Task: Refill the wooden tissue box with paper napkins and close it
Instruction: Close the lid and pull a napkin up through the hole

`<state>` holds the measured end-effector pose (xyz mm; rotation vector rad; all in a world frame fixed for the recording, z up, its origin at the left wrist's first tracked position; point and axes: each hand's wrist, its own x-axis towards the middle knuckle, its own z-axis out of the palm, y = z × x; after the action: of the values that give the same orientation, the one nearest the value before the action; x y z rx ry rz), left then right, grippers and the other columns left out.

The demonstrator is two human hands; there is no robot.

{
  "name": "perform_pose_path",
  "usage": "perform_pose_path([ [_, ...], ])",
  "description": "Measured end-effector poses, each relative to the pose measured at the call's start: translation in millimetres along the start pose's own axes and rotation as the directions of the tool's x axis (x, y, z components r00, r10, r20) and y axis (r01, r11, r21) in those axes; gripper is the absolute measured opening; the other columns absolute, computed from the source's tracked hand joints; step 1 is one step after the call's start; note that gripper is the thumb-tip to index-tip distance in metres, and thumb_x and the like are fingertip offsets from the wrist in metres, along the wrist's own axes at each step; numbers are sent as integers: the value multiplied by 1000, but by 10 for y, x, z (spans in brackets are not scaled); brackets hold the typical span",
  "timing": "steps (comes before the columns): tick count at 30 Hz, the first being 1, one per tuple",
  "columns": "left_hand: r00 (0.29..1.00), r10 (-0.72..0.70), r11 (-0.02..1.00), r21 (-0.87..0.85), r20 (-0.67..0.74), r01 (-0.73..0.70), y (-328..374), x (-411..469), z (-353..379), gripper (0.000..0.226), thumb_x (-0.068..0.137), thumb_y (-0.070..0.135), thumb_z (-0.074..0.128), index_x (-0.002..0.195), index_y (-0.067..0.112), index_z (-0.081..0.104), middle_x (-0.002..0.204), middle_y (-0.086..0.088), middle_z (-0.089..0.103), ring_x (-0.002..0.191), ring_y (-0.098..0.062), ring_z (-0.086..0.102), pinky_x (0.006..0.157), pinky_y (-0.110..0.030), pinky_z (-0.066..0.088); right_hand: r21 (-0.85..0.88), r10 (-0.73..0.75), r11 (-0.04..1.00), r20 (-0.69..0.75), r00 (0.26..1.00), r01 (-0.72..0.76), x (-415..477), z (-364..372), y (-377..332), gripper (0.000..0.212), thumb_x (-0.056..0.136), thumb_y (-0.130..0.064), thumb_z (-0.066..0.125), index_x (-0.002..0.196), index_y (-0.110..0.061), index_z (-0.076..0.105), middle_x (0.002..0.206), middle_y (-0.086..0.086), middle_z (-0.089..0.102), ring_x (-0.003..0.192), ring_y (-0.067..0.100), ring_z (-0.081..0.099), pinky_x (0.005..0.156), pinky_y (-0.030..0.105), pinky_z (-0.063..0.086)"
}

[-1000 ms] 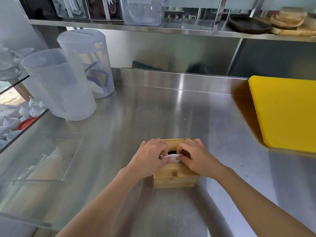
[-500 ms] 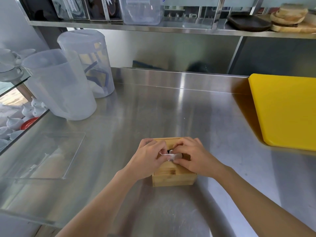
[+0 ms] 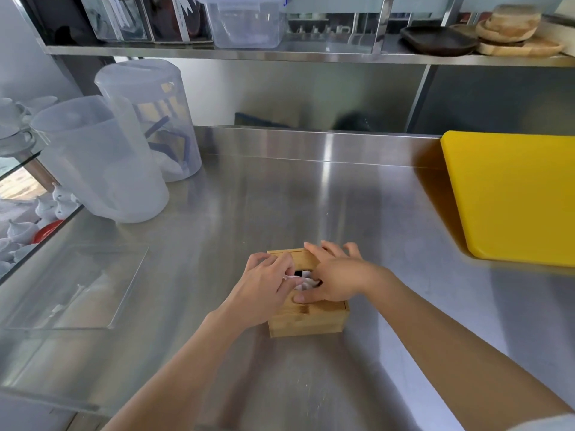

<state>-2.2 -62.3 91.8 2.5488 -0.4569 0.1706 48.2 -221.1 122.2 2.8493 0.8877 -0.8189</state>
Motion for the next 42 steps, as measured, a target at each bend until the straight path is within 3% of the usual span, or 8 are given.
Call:
perform_pose_path([
  [4,997,-79,992,-100,-21,77,15,-18,-50,21,95,27,45,81,14,38,61,13,42,81,14,39,84,-9,24,219,-133,955,-285,949,200,-11,66,63,35,83,-46,60,101,-18,69,151,-8,26,141,14,4,108,36,3],
  [7,990,-136,980,-153,-39,128,18,-37,-63,21,94,25,47,81,11,39,53,12,36,61,-6,39,65,-12,33,287,-151,908,-456,877,305,-66,157,150,13,82,-30,66,80,-17,67,126,-13,46,123,10,27,92,25,10],
  [12,991,-133,980,-148,-5,131,35,-50,-28,20,96,26,41,83,12,38,58,10,38,63,-8,37,68,-10,31,378,-154,883,-326,933,278,-136,187,226,10,87,-27,58,79,-28,54,93,-3,54,101,17,41,88,29,24],
  [19,990,-138,980,-146,-4,136,71,-56,4,18,97,27,39,86,13,42,92,-5,60,85,-8,29,80,-17,23,-12,-126,992,-165,978,125,-115,-11,87,37,95,-36,36,59,-28,34,79,-1,54,77,20,46,71,31,29],
  [24,992,-124,983,-137,10,125,59,-41,6,19,97,29,38,82,17,37,74,0,56,75,-5,40,77,-20,24,42,-109,993,-1,994,109,-66,-112,26,26,96,-30,37,74,-17,43,78,2,50,72,22,47,56,30,33],
  [28,981,-185,959,-229,-65,166,45,-30,-34,19,93,27,49,81,14,42,53,0,46,51,-18,37,54,-20,29,338,-154,919,-165,974,202,-79,-133,159,25,92,-18,50,67,-19,54,70,-4,49,67,14,44,55,24,31],
  [33,945,-323,891,-355,-54,285,91,0,-62,16,80,28,67,88,18,57,77,16,66,78,-18,56,74,-26,38,594,-79,754,-341,937,280,-54,21,330,11,86,-16,60,79,-11,67,69,-10,55,65,5,46,61,22,35],
  [42,915,-401,808,-488,-45,330,15,33,91,25,79,28,62,79,4,56,86,-21,63,73,-30,52,67,-36,41,708,-44,585,-458,888,394,39,233,419,11,93,-22,52,82,-24,56,81,-5,56,75,10,50,70,25,39],
])
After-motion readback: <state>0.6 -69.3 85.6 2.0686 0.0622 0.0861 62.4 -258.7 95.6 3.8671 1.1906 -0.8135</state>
